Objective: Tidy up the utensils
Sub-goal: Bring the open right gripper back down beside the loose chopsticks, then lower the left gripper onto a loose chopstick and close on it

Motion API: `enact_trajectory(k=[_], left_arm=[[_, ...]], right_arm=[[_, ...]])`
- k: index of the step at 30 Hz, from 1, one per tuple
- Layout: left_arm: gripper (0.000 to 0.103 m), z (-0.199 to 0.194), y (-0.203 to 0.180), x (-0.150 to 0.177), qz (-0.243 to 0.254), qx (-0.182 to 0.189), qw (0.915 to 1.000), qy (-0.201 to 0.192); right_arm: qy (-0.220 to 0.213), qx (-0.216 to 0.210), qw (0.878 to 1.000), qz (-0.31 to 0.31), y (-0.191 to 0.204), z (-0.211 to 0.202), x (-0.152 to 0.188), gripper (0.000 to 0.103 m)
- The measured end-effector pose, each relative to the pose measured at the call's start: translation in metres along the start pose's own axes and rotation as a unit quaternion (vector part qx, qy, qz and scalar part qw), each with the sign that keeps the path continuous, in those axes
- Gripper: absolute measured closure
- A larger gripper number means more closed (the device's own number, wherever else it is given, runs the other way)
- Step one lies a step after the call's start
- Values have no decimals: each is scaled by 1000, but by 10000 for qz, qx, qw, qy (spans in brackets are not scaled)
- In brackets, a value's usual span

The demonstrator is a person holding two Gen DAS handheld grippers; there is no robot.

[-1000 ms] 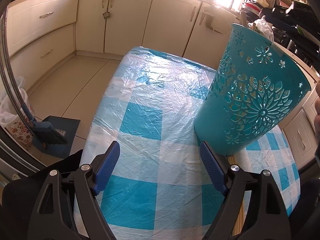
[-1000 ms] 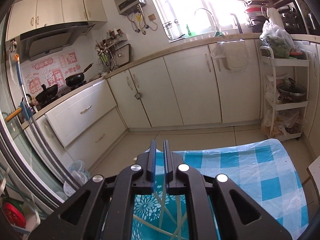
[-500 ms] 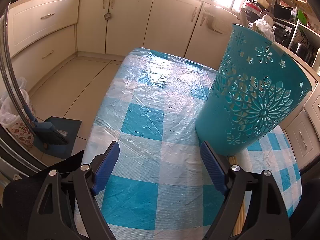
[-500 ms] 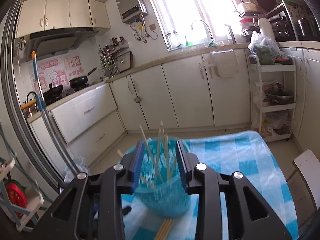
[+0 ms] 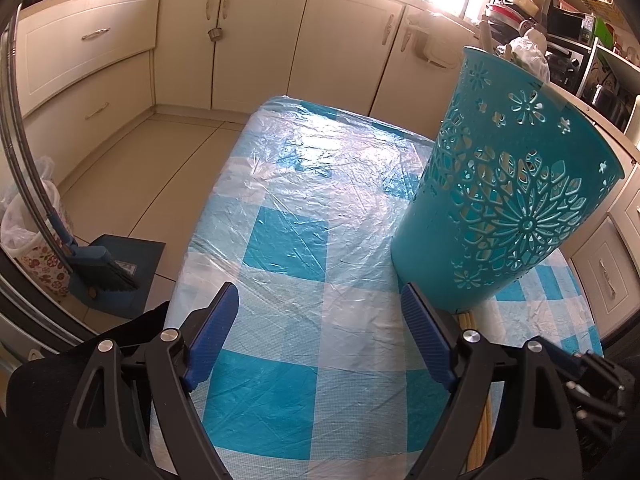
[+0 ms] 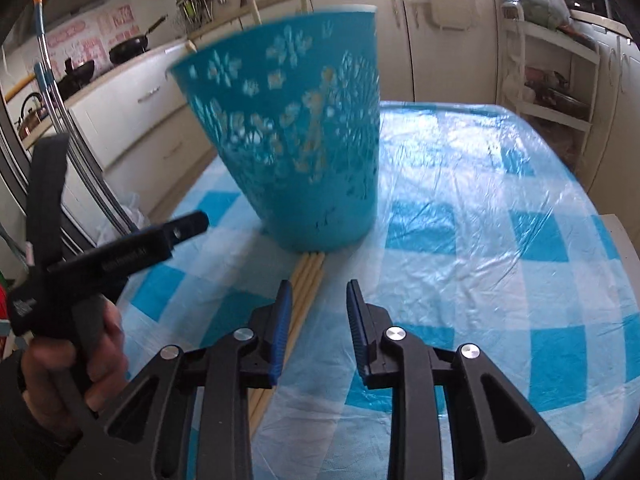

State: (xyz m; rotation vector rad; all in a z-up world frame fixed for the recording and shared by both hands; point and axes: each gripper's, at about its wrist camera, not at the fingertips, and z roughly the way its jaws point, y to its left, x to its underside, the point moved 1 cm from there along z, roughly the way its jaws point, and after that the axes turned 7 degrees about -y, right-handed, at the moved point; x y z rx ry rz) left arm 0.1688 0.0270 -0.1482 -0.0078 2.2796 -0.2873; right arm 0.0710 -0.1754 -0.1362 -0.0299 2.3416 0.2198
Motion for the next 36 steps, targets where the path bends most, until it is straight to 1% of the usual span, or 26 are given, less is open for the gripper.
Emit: enact_trajectory(k=[6,11,20,23,27,30,32,34,36], left_arm=[[23,0,0,0,0,-5,10000,2],[23,0,0,0,8,-4,10000,3],[23,1,0,0,10,-5,10000,4],[23,1,0,0,7,-2,10000,4],[23,1,-2,1,35,16,10000,8],[23,-2,-12,4,264,169,9995,14],[23,-5,-27,9,578,418,9974,116],[23,-6,-43,16,837,623,9942,277],[23,-6,-57,23,1082,692,9909,396]], right_arm=[[243,107,9996,-75,-2,14,10,78],[228,104,9996,-122,1,15,12,78],[239,137,9987,-435,17,11,22,78],[308,120,9979,-549,18,10,23,87],[353,232,9950,-905,17,8,22,93],[405,403,9928,-1049,5,11,16,93],[417,488,9920,-1092,-9,14,8,93],[455,477,9924,-1043,-17,15,4,93],[444,436,9943,-870,-25,15,4,93]])
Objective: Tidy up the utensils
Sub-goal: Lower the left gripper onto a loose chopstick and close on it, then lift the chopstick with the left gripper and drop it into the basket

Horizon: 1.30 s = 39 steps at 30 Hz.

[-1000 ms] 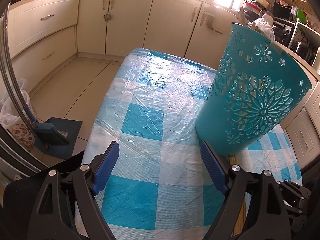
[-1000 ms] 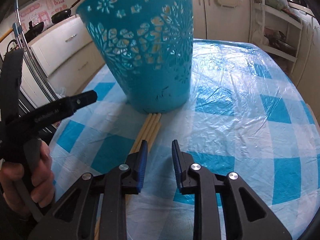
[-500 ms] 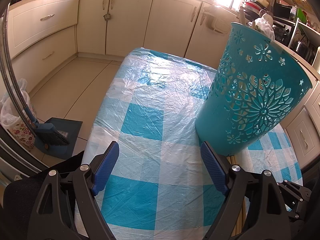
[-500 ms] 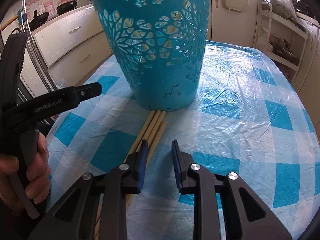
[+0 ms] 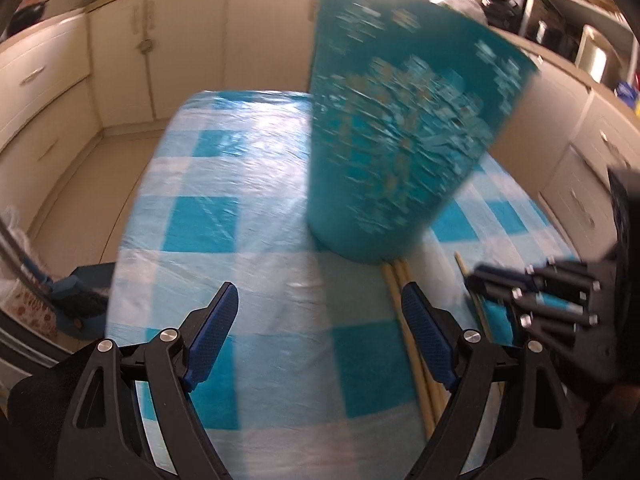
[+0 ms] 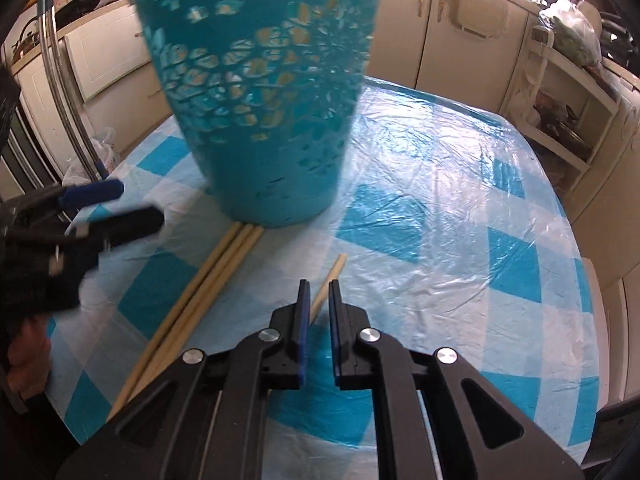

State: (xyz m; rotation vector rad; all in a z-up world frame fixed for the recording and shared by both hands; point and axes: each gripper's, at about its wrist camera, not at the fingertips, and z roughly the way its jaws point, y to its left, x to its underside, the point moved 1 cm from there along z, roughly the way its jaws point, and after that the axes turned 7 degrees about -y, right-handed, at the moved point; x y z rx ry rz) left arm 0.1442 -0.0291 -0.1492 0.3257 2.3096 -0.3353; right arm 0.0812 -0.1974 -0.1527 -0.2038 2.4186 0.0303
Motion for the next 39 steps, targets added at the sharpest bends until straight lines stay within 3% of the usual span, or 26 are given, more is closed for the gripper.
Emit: enact_trajectory(k=[3,10,17,20,23,24,25,30,35,39], left_arm=[[23,4,-14,5,139,65,9997,184],[23,17,-22,11,353,-300,9973,564],[24,19,-25,12,478,-552,9953,640],[32,18,-27,10,439,-625,9953,604],[61,16,-34,7,514,-547,9956,569],[77,15,-36,6,552,-499,9955,588],[86,16,-37,6,564,-461,9954,616],[88,18,-35,1,431,-316,9950,845],[88,24,-35,-6,363,-499,9940,901],[98,25,-35,-6,392,-463,9945,849]], right_arm=[[-26,-89,9997,216,-6,0,4,93],[-52,-244,9989,385,-13,-2,5,92],[-55,-300,9986,438,-12,-3,7,92],[-76,-315,9987,404,-11,-2,8,92],[-73,-414,9986,309,-6,-2,8,92],[-66,-441,9986,277,-4,-2,8,92],[-59,-455,9986,257,-3,-2,8,92],[-43,-438,9984,355,-7,-3,8,92],[-78,-430,9984,354,-8,-2,9,91],[-126,-430,9984,356,-8,-2,10,91]])
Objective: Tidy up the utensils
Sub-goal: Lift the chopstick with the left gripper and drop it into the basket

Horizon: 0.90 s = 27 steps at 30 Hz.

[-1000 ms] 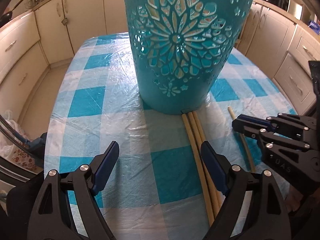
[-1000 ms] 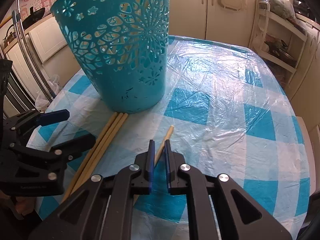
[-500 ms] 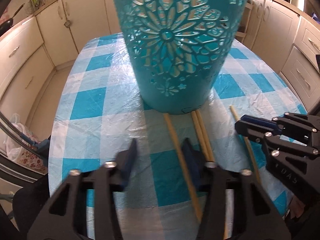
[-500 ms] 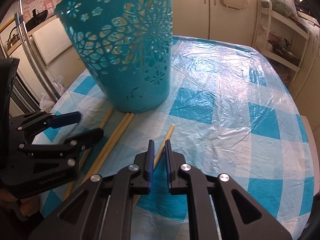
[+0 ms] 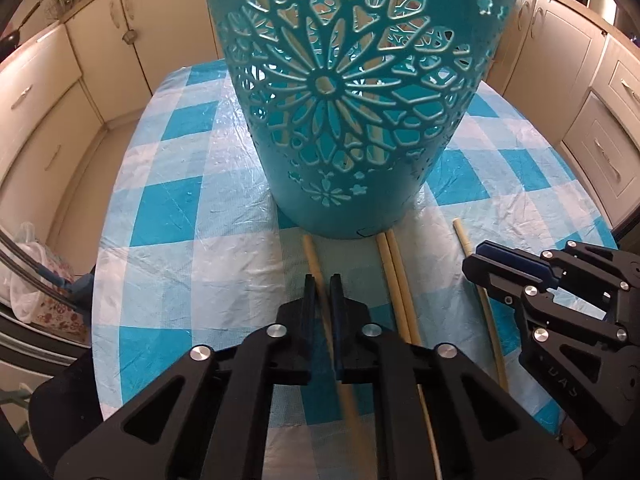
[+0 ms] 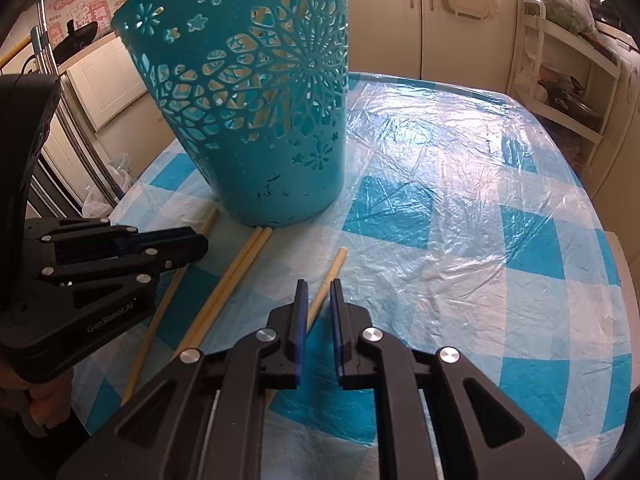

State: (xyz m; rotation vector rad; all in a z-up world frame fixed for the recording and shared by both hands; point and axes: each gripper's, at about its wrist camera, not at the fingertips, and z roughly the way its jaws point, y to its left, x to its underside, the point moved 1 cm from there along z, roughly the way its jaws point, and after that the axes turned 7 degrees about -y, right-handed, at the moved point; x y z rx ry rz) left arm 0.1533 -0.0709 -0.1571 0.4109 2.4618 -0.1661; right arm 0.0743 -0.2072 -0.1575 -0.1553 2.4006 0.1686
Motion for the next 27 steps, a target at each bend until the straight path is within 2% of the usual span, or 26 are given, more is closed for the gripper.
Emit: enact_trajectory(k=[4,9,12,16,21,24,27], left_arm=[[98,-5,9,5,-192,291,9994,0],[98,-21,20,13,-330,574,9977,-114],[98,-37,22,15,-390,770,9960,-214],[98,-59,22,10,-356,1060,9928,-424],[98,-99,19,-4,-226,1511,9849,-816],[98,-131,21,-21,-285,1811,9759,-1182],[98,-155,22,-44,-334,1902,9685,-1571]], right_arm=[[-12,-27,10000,11,0,1,0,90],[-15,-56,9999,-111,5,1,0,81],[-13,-46,9998,-217,9,1,0,77],[-16,-53,9998,-194,10,1,1,77],[-21,-48,9998,-189,10,1,1,77],[-23,-47,9998,-191,10,1,2,77],[-23,-47,9998,-191,10,1,2,77]])
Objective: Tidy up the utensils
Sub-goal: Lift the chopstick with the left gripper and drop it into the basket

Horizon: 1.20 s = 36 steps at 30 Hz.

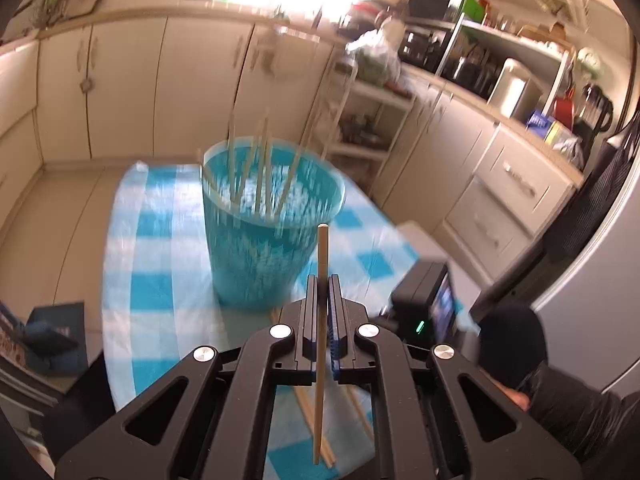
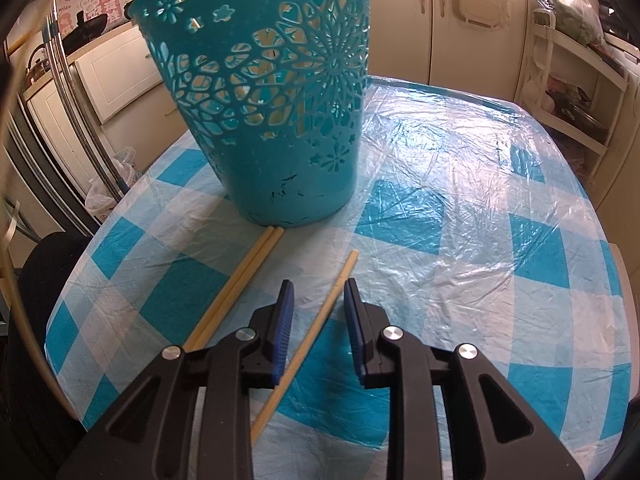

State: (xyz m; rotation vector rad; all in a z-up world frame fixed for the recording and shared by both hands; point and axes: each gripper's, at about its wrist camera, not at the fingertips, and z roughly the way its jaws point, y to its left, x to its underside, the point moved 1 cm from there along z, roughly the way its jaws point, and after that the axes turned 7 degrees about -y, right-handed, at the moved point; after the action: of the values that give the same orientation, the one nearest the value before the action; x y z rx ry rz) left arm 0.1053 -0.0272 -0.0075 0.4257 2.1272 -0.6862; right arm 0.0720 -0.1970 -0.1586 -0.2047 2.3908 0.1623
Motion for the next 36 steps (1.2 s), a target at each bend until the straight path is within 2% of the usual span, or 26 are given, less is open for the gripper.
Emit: enact_trajectory(k=[4,7,18,24,30,36], left_arm=[[98,-16,-7,-47,28,77,9981,-611],[98,-19,-12,-75,115,20,9958,-907],[98,-6,-5,-151,134,-613,9816,-1805],[98,21,4,-153,202,-1057,9746,-1966],[98,56,21,-125,86,-1286,9763,-1740],[98,85,31,-94,171,-1496,9804,-1274]], right_arm=[[0,-3,10000,1,0,0,0,77],[0,-5,10000,-3,0,0,0,76],[5,-40,10000,-39,2,0,0,71],[7,-67,10000,-31,2,1,0,70],[4,-74,10000,-28,3,2,0,69],[3,-79,10000,-24,4,2,0,68]])
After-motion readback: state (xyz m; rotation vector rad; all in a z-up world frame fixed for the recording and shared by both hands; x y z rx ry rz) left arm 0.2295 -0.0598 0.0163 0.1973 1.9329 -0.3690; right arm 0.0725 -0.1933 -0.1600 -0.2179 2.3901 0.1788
